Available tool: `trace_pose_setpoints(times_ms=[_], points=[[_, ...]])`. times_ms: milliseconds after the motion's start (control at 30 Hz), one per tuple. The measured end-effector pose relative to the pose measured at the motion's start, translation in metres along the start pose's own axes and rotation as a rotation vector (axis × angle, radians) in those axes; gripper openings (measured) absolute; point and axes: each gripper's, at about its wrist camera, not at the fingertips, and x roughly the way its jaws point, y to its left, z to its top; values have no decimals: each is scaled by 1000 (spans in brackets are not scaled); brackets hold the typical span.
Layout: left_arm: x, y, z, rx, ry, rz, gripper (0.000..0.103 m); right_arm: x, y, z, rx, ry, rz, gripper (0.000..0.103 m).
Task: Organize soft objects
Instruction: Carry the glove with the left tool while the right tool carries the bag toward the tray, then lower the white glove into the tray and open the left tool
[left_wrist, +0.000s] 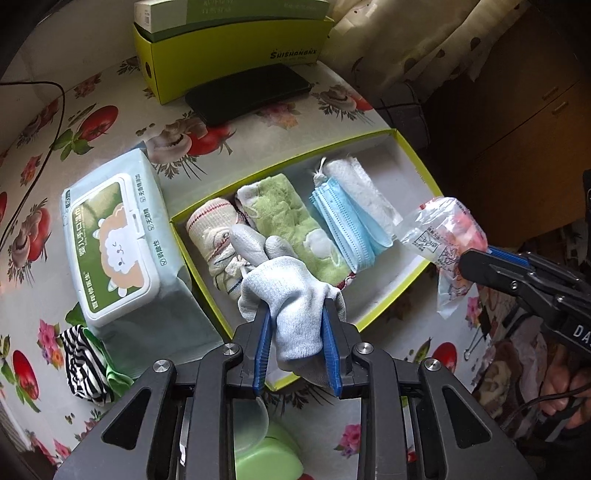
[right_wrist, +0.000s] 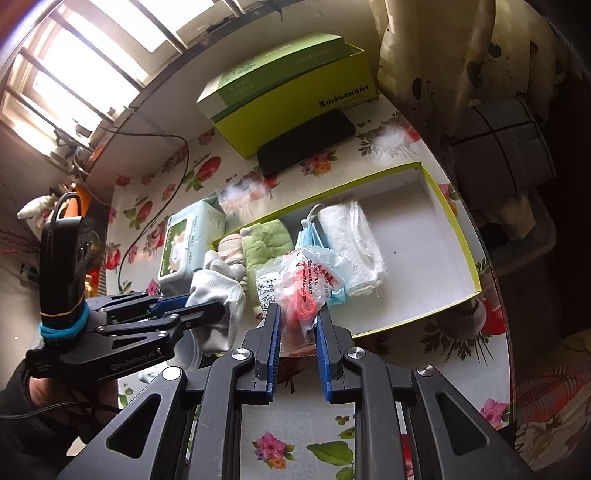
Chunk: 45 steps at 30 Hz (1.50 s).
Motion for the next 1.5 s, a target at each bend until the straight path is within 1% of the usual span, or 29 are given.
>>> trace_pose_setpoints(times_ms=[67,133,200,300,500,600,667,800,900,1100,1167,1233,1367,1433,1500], points=[[7,0,-1,5,25,-8,29,3,-2,0,5,5,-1,17],[10,1,-2,5,37,-5,33,6,-3,0,9,9,-2,17],[9,2,-3,-3,33,9,40,10,-5,2,16,13,-3,17],[0,7,-4,-13,5,28,46,13,-8,4,24,15,-6,17],[-8,16,-5,-64,-4,44,47,18,-9,8,19,21,-6,17],[3,15,-1,-60,19,62,47,21,-6,8,10,28,-3,17],[9,10,2,-38,17,81,47,22,-6,8,9,31,-6,17],[4,5,2,-13,-1,81,47,19,-10,9,17,24,-9,17],[-3,8,-3,-17,-12,93,47,19,-14,8,28,21,-10,17],[-30,18,-5,-69,-83,106,47,23,-7,5,11,35,14,17],[-35,22,-3,-86,-88,109,47,26,0,4,-2,47,32,17],[-35,25,-3,-100,-67,126,47,30,8,2,-22,59,52,17],[-12,24,-7,-83,32,162,47,37,21,0,-57,77,69,17],[-4,19,-7,-61,45,160,47,38,20,0,-52,77,64,17],[2,15,-3,-51,53,173,47,36,14,2,-42,73,52,17]])
